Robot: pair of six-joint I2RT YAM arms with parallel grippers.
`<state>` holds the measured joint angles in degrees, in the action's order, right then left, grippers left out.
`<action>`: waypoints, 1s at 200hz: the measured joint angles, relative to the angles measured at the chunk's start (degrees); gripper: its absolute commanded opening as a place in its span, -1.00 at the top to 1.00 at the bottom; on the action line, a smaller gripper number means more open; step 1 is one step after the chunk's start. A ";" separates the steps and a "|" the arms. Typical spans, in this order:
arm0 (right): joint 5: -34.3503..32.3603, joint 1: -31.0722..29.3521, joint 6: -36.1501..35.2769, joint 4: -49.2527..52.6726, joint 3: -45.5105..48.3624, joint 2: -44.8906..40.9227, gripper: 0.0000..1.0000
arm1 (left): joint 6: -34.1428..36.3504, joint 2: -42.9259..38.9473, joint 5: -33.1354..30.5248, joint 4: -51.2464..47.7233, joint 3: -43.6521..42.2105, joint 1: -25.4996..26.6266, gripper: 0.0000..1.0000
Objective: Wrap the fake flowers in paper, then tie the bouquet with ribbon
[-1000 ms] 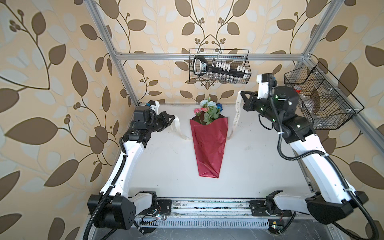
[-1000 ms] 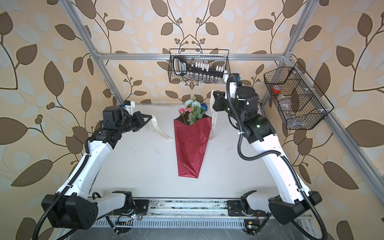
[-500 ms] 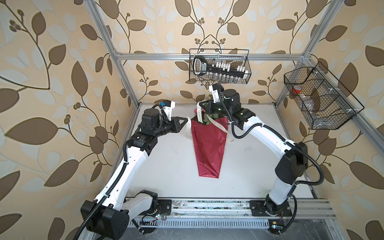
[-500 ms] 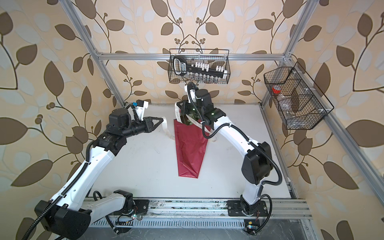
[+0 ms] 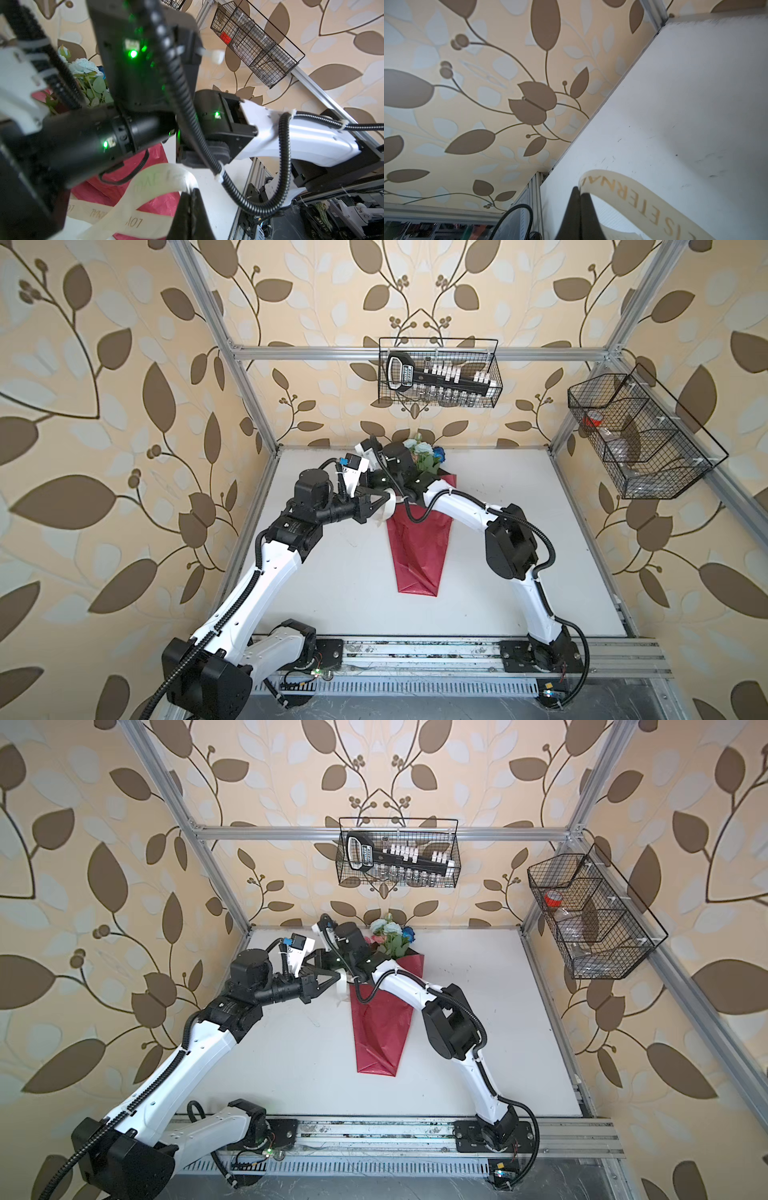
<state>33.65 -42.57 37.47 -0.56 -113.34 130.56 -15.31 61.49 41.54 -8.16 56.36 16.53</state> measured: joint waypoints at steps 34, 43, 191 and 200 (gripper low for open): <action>2.23 -1.22 0.70 0.63 8.04 -1.09 0.16 | 0.26 0.00 -1.29 -0.09 0.00 0.00 1.00; 2.01 -0.94 0.26 1.79 9.88 -1.33 0.09 | 0.24 0.00 -1.73 0.02 0.00 0.00 1.00; -43.74 -0.33 -5.92 2.97 51.54 -44.11 0.07 | -7.30 6.32 -18.05 -3.10 3.98 0.00 1.00; -49.09 -5.20 -6.49 2.82 54.16 -45.48 0.07 | -7.82 7.21 -18.71 -4.02 5.38 0.00 1.00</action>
<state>-15.44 -47.77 30.98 2.26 -59.18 85.08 -23.14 68.71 22.83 -12.19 61.73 16.53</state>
